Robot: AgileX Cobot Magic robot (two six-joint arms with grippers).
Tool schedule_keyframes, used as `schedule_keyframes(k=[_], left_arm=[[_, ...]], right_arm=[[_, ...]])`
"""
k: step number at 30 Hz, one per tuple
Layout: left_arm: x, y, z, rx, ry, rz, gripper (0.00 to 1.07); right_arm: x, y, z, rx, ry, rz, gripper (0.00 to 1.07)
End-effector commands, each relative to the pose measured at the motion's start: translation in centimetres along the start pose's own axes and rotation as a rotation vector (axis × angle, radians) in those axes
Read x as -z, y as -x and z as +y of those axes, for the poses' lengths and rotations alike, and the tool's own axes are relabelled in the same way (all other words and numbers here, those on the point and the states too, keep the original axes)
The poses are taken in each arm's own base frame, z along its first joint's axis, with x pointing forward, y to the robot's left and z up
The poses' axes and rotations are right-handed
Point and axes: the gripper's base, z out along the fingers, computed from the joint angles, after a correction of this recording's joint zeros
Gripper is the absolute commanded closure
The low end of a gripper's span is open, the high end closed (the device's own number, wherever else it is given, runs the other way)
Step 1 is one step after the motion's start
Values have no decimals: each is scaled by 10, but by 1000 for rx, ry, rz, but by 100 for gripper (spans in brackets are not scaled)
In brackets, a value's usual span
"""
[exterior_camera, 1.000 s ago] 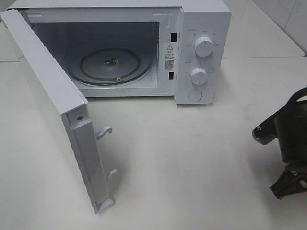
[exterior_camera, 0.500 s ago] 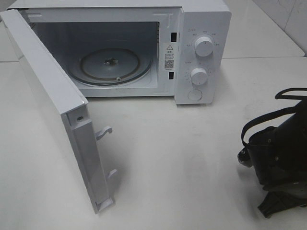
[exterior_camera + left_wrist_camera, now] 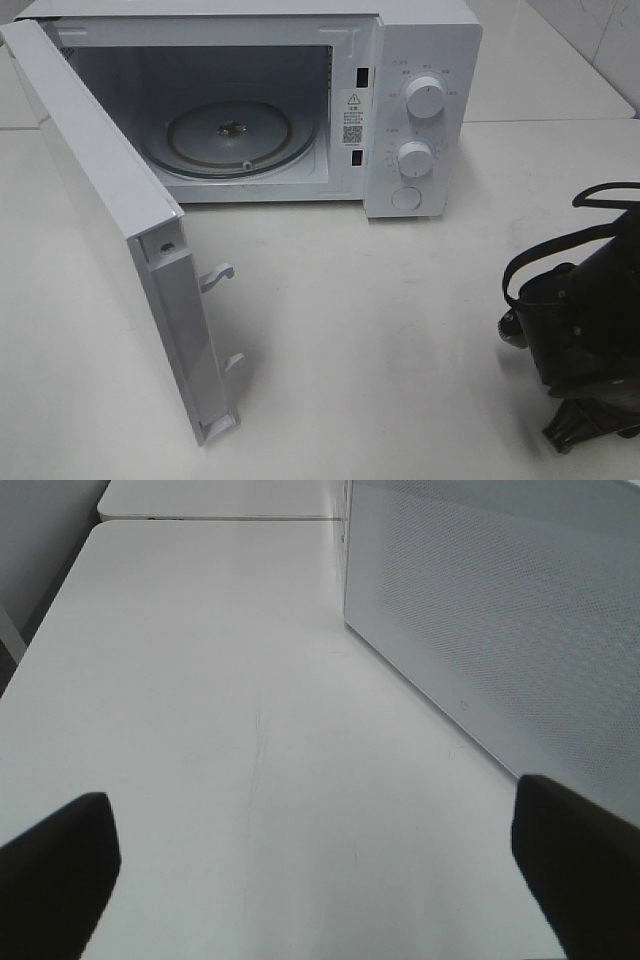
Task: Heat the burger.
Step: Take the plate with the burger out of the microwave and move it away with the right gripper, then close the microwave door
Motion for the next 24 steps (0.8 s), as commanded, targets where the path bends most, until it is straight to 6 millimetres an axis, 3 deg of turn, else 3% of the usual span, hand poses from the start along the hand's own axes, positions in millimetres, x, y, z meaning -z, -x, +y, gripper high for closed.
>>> schedule_keyframes(k=[1,13,24], left_arm=[[2,-2,0,5,0,-14,7],[2,-2,0,5,0,-14,7],[2,-2,0,5,0,-14,7]], right_arm=[[8,-1,-6,-15,32,-11,54],[41,-10,-32,-80,168,-89,53],[82,-38,-58,-41,454,-207,53]])
